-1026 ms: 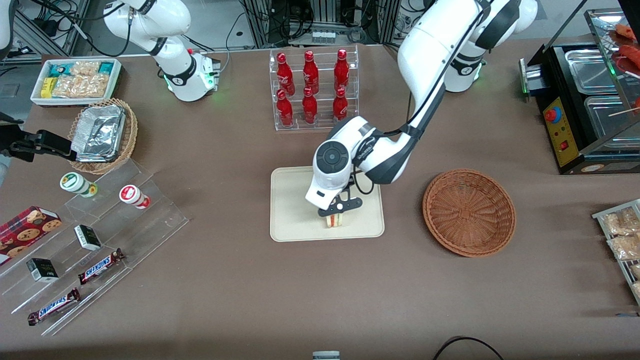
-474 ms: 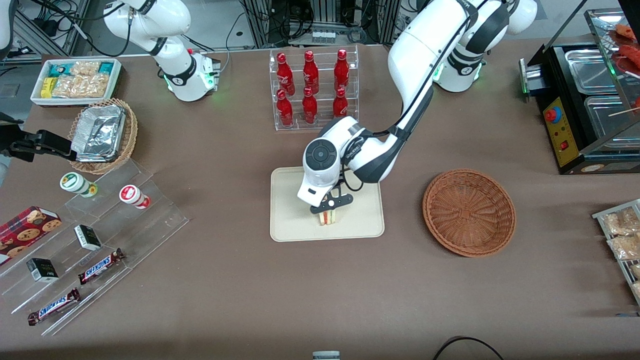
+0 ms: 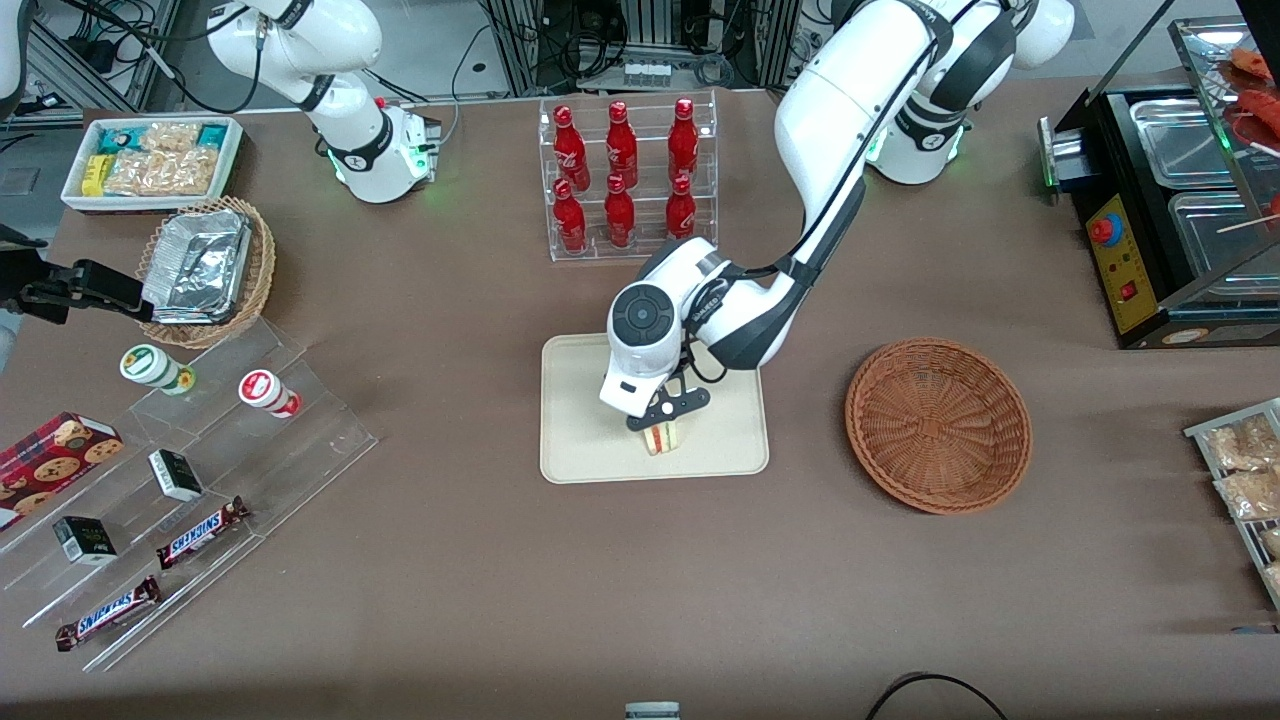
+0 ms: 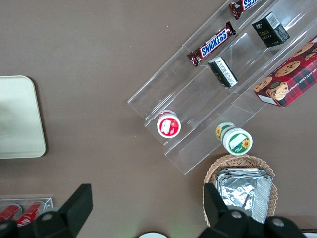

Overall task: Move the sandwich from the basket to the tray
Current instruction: 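Lower the sandwich onto the tray and open the left gripper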

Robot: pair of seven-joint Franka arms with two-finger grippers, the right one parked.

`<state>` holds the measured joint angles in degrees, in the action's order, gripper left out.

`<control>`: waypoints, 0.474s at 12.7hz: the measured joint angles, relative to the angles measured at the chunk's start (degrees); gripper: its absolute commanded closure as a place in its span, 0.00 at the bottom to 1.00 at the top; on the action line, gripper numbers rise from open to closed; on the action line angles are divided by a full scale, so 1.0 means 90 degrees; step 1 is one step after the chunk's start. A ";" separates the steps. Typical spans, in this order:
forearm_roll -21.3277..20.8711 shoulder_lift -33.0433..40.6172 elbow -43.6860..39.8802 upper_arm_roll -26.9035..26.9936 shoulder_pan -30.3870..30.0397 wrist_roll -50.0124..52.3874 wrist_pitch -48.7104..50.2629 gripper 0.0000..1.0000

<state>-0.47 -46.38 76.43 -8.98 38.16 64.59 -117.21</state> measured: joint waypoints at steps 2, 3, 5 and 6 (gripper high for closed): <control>0.0000 0.0029 -0.0172 0.0013 -0.0003 0.0000 0.0012 0.00; 0.0000 0.0081 -0.0269 0.0026 -0.0008 0.0000 0.0052 0.00; -0.0002 0.0256 -0.0392 0.0053 -0.0015 0.0000 0.0191 0.00; -0.0005 0.0364 -0.0423 0.0068 -0.0016 0.0000 0.0279 0.00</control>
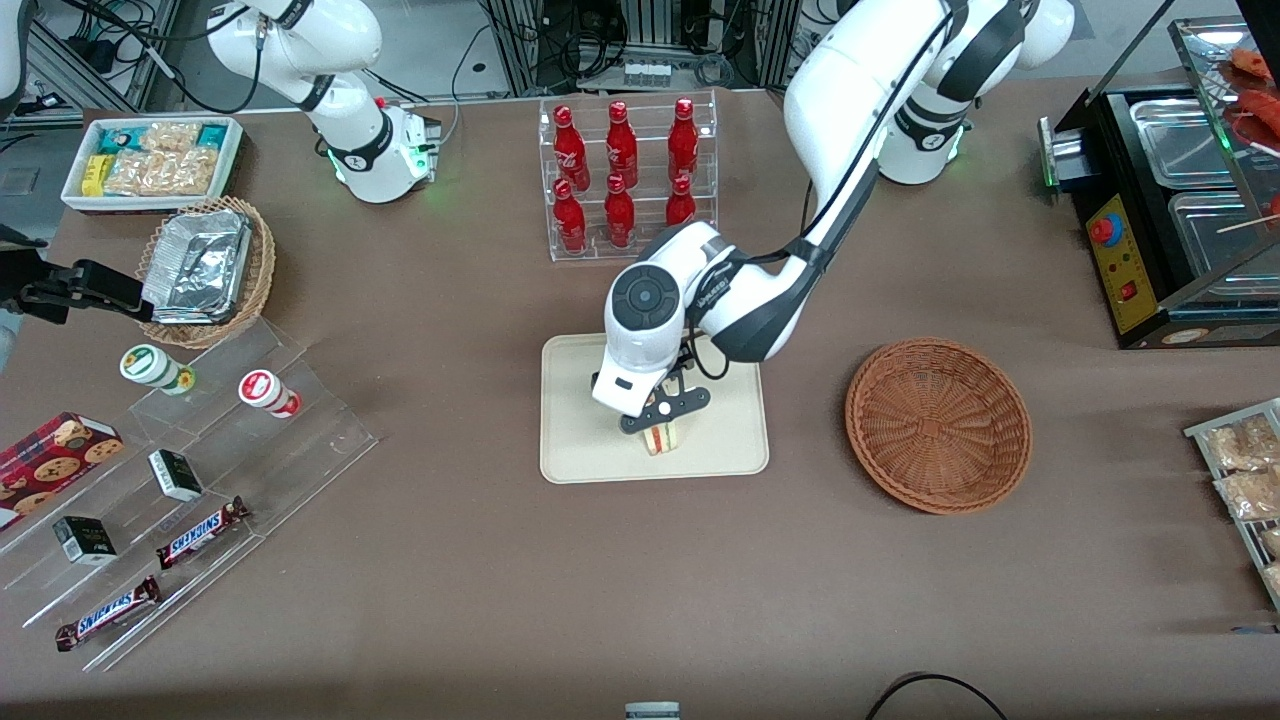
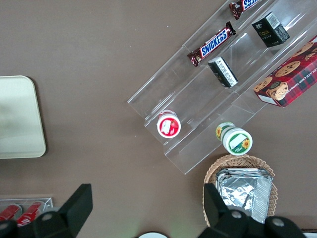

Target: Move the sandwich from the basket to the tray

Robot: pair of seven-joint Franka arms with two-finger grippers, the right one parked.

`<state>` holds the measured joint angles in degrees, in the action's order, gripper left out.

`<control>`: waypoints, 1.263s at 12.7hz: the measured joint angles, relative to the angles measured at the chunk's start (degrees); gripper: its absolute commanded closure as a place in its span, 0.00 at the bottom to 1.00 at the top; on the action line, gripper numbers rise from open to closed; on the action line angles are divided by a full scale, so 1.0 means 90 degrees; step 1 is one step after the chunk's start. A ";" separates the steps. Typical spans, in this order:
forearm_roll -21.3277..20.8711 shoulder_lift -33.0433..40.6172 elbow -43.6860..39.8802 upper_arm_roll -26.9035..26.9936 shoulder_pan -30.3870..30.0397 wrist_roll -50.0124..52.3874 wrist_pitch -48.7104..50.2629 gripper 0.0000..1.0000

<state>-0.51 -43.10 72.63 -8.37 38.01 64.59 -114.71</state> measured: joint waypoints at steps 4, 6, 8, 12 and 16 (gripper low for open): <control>-0.0012 0.0395 -0.0162 0.0318 -0.0006 -0.0828 0.0684 0.00; -0.0013 0.0689 -0.0189 0.0684 -0.0005 -0.1054 0.1126 0.00; -0.0010 0.1027 -0.0143 0.1065 -0.0030 -0.1187 0.1503 0.00; 0.0108 0.1404 0.0283 0.1743 -0.0043 -0.2048 0.1618 0.00; 0.0173 0.1535 0.0388 0.2115 -0.0047 -0.2305 0.1615 0.00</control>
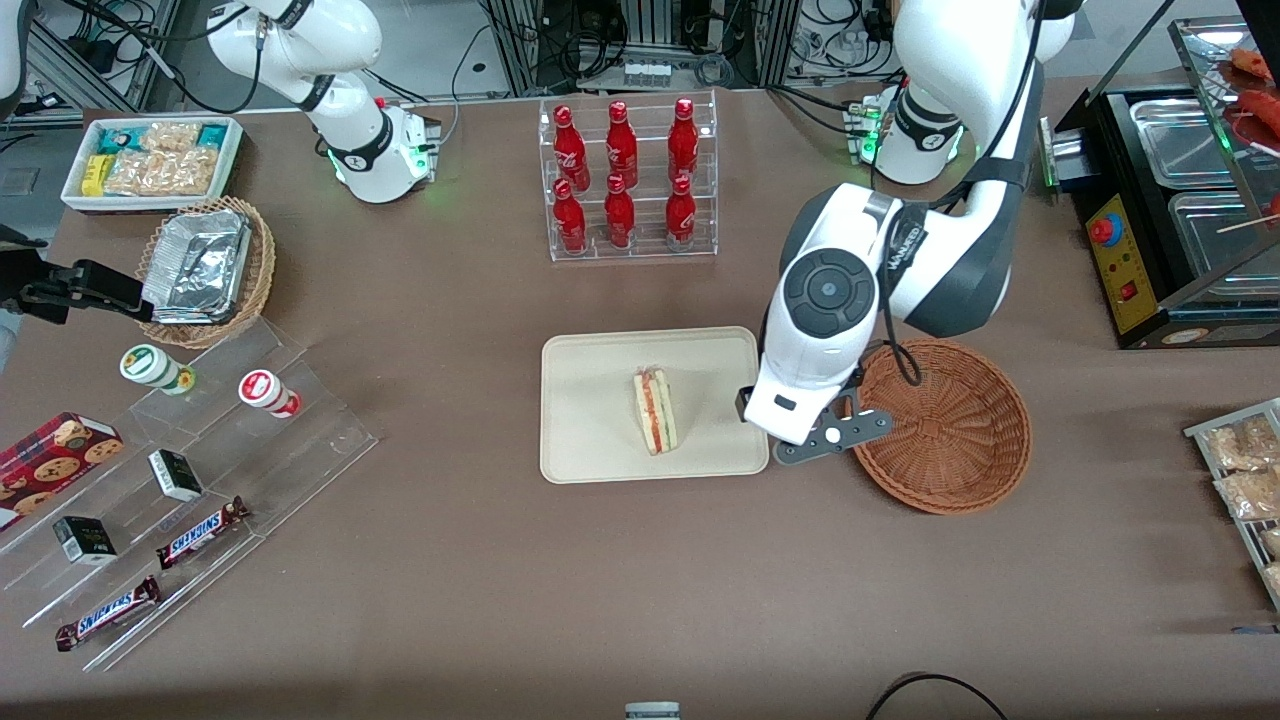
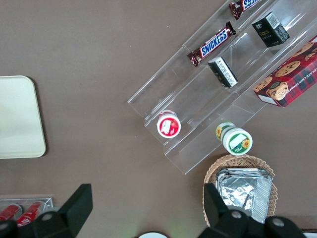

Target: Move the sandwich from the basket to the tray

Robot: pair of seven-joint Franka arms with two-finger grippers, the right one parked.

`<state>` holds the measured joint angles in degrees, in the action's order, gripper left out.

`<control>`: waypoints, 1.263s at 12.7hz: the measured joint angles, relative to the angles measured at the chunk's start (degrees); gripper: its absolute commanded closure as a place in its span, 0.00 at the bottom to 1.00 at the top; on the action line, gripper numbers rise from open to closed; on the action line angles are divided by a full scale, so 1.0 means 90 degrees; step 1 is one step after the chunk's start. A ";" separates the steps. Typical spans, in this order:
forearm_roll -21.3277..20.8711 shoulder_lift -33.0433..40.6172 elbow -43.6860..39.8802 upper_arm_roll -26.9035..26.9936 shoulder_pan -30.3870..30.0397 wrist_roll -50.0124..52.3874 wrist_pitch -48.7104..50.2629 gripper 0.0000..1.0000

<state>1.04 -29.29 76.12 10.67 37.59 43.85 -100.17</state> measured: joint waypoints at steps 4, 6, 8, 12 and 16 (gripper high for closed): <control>-0.0004 0.0365 0.0024 0.0206 -0.0030 -0.0376 0.0006 0.00; -0.0005 0.0502 0.0039 -0.0163 -0.0646 -0.0580 0.0015 0.00; -0.0024 0.0584 0.0048 -0.1029 -0.1732 -0.1169 0.0040 0.00; -0.0039 0.1502 0.0514 -0.1626 -0.3205 -0.3786 0.0987 0.00; -0.0039 0.2609 0.1004 -0.1906 -0.4213 -0.5256 0.1995 0.00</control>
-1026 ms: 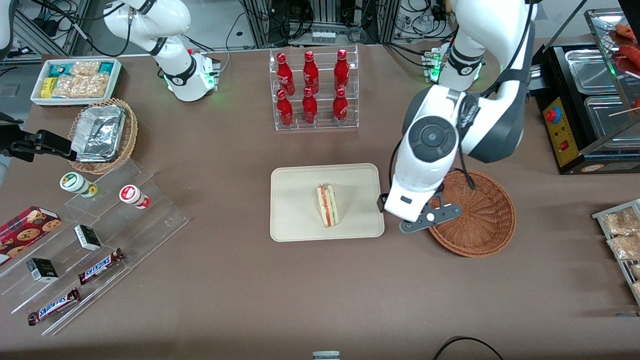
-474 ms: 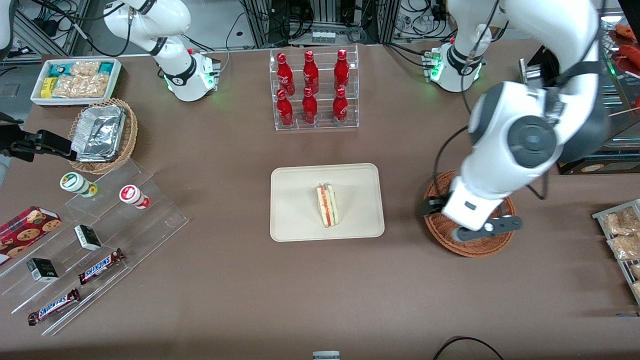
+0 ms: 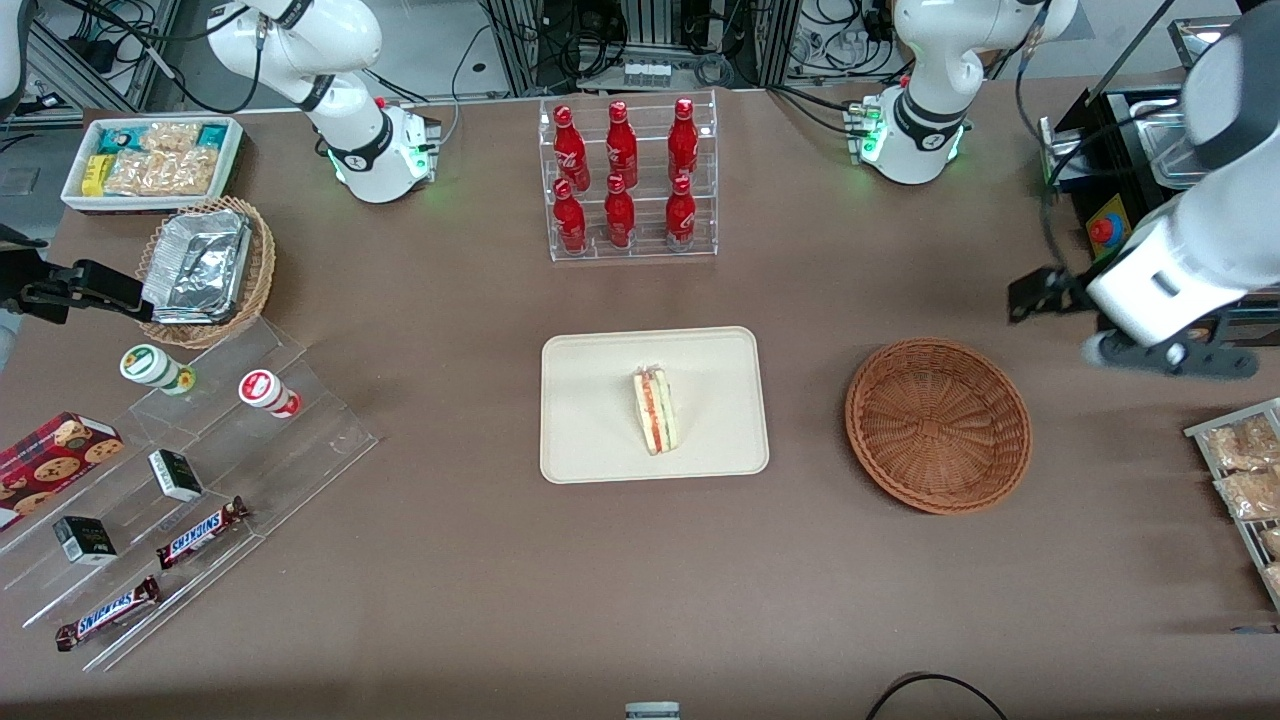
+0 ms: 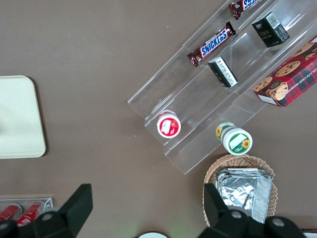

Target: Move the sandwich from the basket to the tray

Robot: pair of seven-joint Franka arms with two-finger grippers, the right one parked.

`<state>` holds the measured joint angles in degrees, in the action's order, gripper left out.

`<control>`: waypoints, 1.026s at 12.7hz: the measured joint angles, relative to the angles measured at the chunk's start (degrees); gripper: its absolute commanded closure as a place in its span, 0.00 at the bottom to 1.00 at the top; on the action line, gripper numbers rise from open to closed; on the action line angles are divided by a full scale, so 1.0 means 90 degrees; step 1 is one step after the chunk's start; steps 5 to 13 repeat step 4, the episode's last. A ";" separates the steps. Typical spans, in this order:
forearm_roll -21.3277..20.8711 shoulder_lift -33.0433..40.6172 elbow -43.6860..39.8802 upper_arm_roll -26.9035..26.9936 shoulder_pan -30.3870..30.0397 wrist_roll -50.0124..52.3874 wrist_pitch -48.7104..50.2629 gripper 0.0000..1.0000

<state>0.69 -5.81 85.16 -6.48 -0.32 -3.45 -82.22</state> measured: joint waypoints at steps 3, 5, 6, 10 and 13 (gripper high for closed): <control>-0.0001 0.0424 0.0061 -0.0072 -0.0338 -0.0435 0.0407 0.00; -0.0001 0.0533 0.0071 -0.0072 -0.0425 -0.0495 0.0486 0.00; -0.0001 0.0533 0.0071 -0.0072 -0.0425 -0.0495 0.0486 0.00; -0.0001 0.0533 0.0071 -0.0072 -0.0425 -0.0495 0.0486 0.00; -0.0001 0.0533 0.0071 -0.0072 -0.0425 -0.0495 0.0486 0.00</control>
